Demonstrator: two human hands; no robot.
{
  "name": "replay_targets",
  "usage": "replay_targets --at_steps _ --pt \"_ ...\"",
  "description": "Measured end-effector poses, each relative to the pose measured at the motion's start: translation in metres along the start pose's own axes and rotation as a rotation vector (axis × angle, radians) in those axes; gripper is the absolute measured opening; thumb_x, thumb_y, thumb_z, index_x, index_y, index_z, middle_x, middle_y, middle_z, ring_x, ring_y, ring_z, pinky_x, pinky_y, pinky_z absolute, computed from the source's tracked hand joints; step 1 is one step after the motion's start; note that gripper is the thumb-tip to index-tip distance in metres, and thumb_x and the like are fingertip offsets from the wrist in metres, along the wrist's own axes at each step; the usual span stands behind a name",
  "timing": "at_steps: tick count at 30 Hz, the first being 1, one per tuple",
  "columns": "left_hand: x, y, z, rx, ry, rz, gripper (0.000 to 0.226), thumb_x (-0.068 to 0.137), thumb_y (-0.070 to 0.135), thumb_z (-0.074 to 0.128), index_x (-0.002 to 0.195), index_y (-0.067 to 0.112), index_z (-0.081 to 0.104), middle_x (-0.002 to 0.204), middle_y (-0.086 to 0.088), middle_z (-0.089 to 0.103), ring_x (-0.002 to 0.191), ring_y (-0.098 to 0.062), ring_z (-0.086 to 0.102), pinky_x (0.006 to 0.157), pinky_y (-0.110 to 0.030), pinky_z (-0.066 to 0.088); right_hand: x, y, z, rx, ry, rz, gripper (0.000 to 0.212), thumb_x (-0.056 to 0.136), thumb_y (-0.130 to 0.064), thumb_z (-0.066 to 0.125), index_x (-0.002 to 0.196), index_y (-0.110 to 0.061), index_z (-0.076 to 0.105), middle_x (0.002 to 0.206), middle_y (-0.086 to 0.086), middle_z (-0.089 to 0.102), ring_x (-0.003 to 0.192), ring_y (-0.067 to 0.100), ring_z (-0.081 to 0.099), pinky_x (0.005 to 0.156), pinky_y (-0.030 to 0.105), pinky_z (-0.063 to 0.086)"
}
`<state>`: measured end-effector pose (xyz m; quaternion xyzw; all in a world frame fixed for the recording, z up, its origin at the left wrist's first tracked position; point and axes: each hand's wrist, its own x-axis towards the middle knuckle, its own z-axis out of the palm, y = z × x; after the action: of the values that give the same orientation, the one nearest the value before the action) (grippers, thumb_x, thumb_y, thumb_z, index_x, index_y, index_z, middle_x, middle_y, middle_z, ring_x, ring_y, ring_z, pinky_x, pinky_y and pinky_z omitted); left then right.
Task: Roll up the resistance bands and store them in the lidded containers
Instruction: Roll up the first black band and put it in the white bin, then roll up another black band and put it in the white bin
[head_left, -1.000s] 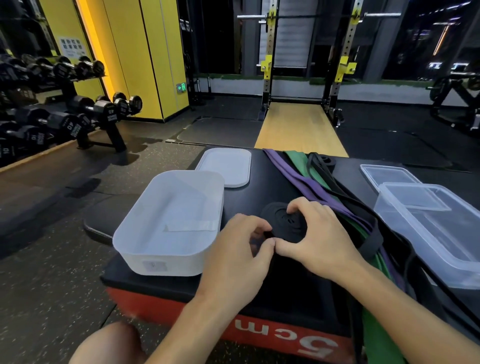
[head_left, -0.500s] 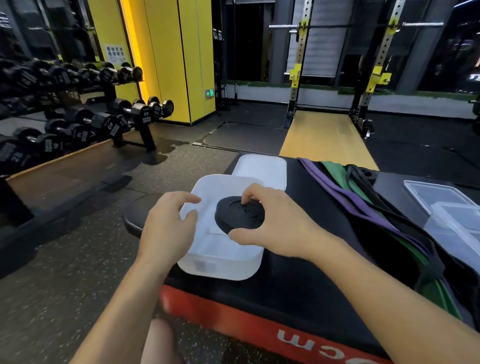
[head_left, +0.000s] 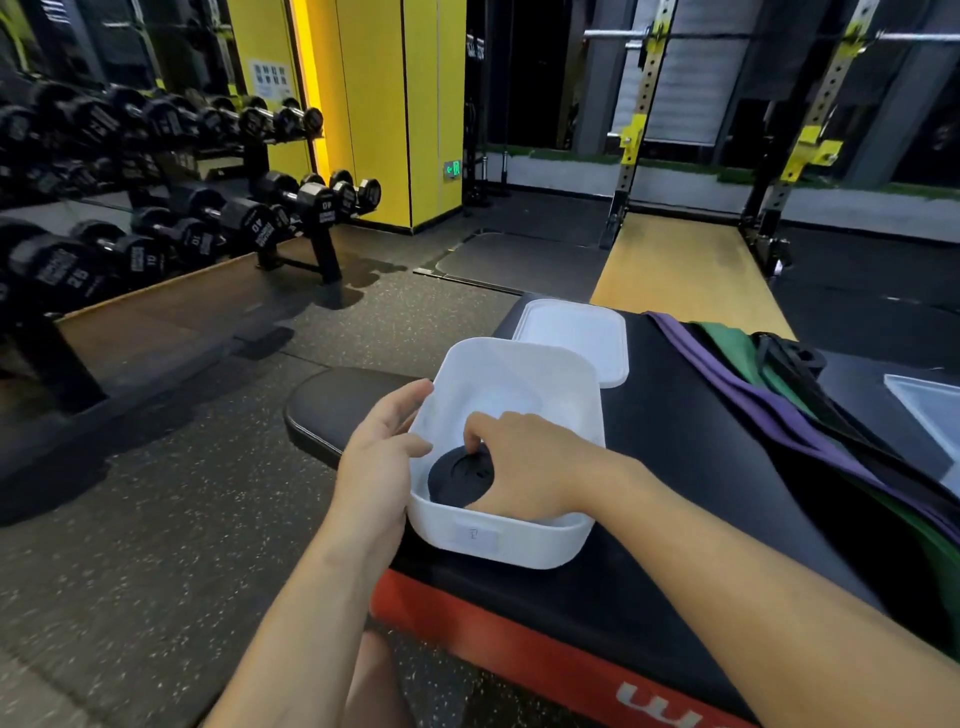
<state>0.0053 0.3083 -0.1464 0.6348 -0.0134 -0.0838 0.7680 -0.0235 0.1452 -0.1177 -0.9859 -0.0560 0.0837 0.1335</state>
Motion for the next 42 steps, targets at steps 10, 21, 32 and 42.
replay_targets --at_steps 10,21,32,42 --pt "-0.002 -0.005 0.008 -0.029 0.066 0.02 0.065 0.084 -0.014 0.041 0.114 0.033 0.076 0.119 0.01 0.076 0.12 -0.017 0.068 0.106 -0.046 0.053 0.009 0.005 0.013 -0.029 0.022 -0.025 0.055 0.077 -0.059 0.078 0.111 -0.034 0.042 0.102 -0.007 0.044 0.093 0.019 0.049 0.076 0.037 0.045" --pt "-0.004 -0.004 0.008 0.008 0.084 0.039 0.065 0.086 -0.014 0.038 0.111 0.031 0.077 0.128 0.019 0.07 0.137 -0.006 0.053 0.12 -0.039 0.04 0.015 -0.009 0.004 0.01 -0.169 0.095 0.045 0.081 -0.063 0.072 0.101 -0.029 0.049 0.107 -0.001 0.04 0.101 0.025 0.047 0.09 0.042 0.049" --pt "-0.006 -0.004 0.01 0.035 0.093 0.094 0.065 0.087 -0.015 0.036 0.104 0.031 0.078 0.127 0.026 0.067 0.127 0.009 0.052 0.111 -0.027 0.039 0.002 -0.003 0.006 0.047 -0.038 0.014 0.051 0.087 -0.052 0.072 0.125 -0.025 0.051 0.106 -0.004 0.053 0.094 0.019 0.055 0.077 0.035 0.045" --pt "0.01 0.008 -0.01 0.506 -0.109 0.302 0.038 0.096 0.0 0.057 0.094 0.03 0.079 0.127 0.025 0.066 0.109 0.019 0.057 0.1 -0.016 0.045 -0.015 0.002 -0.006 -0.058 0.046 0.031 0.043 0.09 -0.059 0.064 0.119 -0.028 0.064 0.111 -0.007 0.065 0.101 0.018 0.058 0.077 0.036 0.048"
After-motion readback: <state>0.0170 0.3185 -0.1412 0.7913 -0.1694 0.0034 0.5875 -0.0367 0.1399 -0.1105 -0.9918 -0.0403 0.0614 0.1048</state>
